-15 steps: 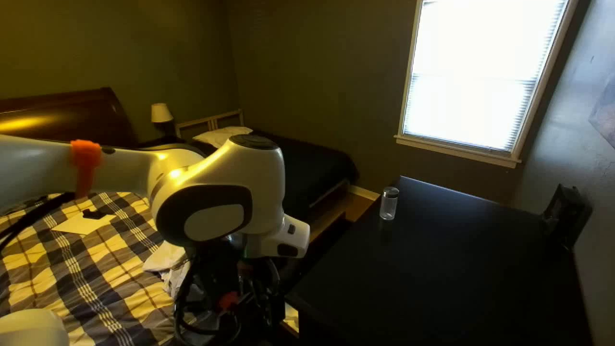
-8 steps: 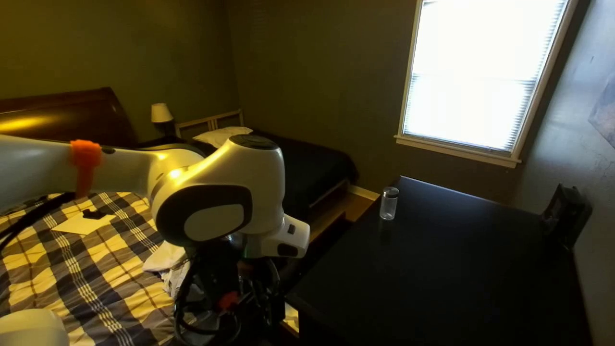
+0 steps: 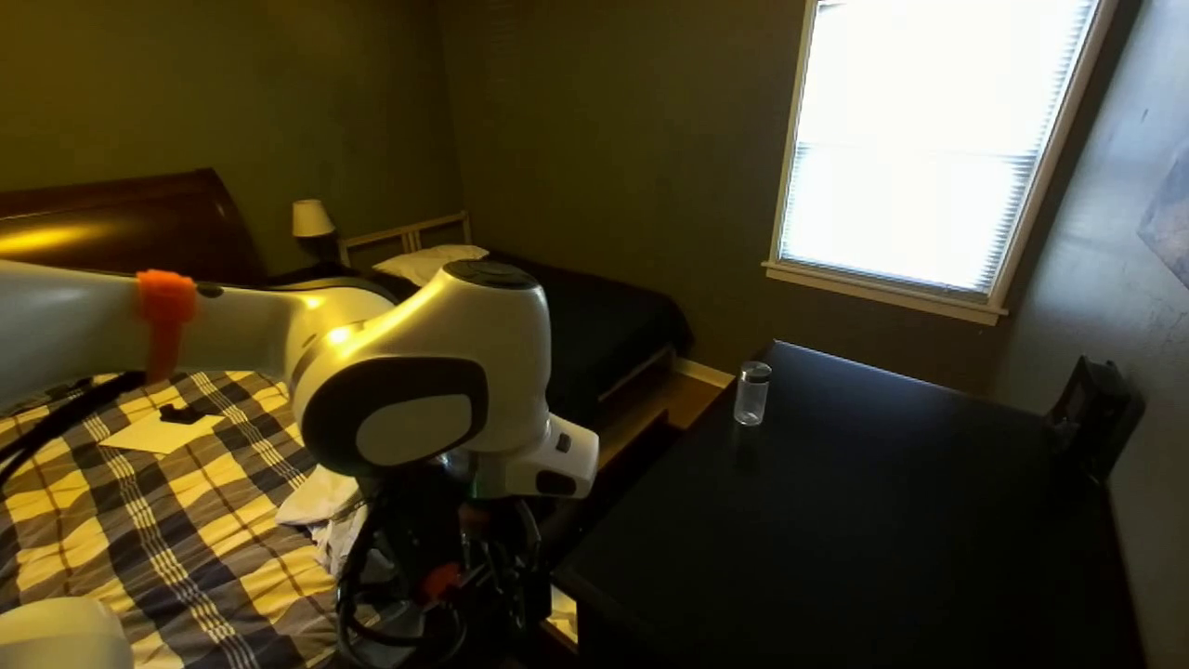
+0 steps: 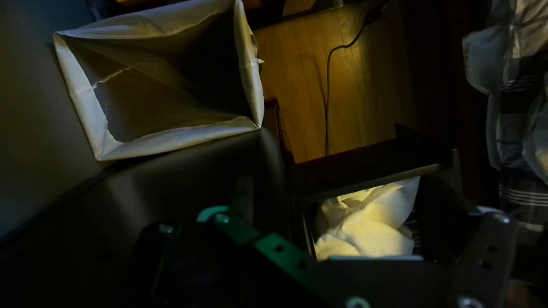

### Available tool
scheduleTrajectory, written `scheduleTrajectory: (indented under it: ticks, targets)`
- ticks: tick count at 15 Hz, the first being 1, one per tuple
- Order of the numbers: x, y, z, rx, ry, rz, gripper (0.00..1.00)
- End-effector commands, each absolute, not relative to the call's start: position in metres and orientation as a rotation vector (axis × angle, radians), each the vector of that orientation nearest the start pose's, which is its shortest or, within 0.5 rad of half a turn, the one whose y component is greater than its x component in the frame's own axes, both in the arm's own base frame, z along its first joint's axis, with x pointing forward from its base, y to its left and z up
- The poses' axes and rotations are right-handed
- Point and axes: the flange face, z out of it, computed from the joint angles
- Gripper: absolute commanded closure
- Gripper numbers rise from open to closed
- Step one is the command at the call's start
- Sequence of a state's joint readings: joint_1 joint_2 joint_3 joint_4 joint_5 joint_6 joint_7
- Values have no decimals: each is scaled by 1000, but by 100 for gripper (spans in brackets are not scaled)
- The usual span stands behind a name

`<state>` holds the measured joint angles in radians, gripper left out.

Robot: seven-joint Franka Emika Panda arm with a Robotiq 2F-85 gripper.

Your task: Remove the glass jars from the open drawer.

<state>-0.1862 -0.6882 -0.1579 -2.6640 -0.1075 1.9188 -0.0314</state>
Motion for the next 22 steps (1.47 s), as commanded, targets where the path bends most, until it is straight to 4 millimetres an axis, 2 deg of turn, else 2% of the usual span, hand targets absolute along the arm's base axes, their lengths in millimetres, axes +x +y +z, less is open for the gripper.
scheduleTrajectory:
  ticks: [1,6,8,11,15,20,22]
  targets:
    - [323,-94,443,-3095,252,77,0]
    - [343,-21,456,-3067,-2,33,0]
    - [355,-3,455,-3095,-41,7,0]
    - [375,6,446,-3140,105,-69,0]
    - [405,9,420,-3180,431,-188,0]
    - [452,3,388,-3094,851,-306,0]
    - [470,9,380,-3034,936,-388,0]
